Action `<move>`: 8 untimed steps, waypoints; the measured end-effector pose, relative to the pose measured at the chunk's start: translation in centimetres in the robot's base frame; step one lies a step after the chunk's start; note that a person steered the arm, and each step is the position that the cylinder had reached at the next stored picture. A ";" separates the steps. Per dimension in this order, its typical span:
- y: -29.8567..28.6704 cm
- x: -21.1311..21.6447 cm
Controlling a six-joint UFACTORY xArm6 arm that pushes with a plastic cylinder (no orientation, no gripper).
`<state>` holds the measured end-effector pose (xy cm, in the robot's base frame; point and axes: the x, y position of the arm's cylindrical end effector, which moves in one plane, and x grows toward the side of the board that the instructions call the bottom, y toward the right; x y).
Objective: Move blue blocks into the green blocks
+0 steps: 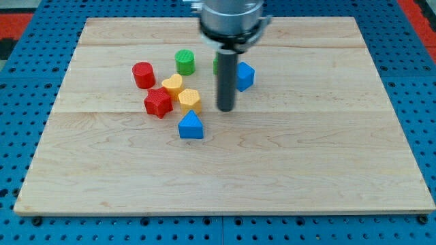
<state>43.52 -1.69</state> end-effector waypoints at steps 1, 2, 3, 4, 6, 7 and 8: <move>-0.3 -1.0; 6.4 -1.4; 10.1 -2.7; 8.1 -6.7; 8.0 -5.3; 8.6 4.0; 4.2 7.5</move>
<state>51.05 2.54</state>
